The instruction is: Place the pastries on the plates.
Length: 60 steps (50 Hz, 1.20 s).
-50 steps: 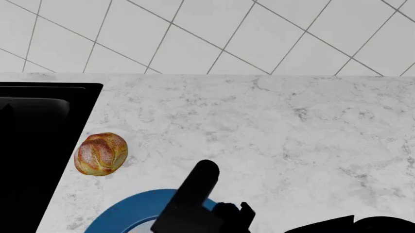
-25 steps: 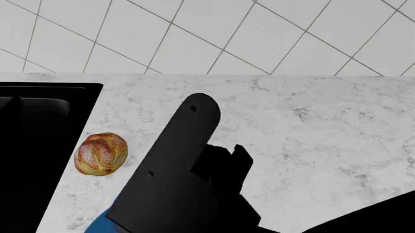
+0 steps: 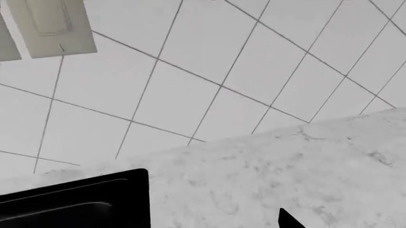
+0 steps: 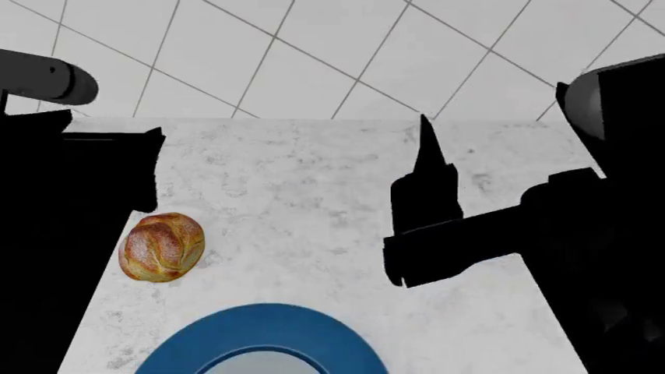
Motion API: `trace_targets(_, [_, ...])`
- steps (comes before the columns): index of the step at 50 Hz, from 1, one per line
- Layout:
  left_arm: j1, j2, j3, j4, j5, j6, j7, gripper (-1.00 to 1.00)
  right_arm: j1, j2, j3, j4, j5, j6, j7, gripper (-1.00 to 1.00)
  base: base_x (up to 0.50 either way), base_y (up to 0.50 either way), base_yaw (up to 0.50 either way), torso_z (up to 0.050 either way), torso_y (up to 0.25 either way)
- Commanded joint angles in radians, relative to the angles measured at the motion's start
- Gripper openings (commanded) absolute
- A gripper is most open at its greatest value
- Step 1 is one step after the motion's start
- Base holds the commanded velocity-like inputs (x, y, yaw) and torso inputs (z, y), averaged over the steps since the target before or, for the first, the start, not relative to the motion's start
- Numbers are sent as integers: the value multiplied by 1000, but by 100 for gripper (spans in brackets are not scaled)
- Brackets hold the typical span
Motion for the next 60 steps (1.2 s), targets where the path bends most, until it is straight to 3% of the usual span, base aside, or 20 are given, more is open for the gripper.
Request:
trace_targets(1, [-158, 91, 169, -391, 118, 24, 149, 100, -166, 77, 103, -27, -61, -116, 58, 100, 0, 0, 0, 0, 0])
trace_targets(17, [-96, 117, 166, -392, 115, 7, 77, 100, -343, 147, 206, -54, -47, -193, 16, 100, 0, 0, 0, 0, 0])
trace_targets(31, [-9, 86, 145, -284, 66, -47, 22, 100, -370, 166, 229, -73, -12, -206, 30, 100, 0, 0, 0, 0, 0])
trace_targets(60, [-13, 105, 196, -333, 104, -16, 35, 100, -430, 164, 257, -81, -11, -230, 31, 100, 0, 0, 0, 0, 0])
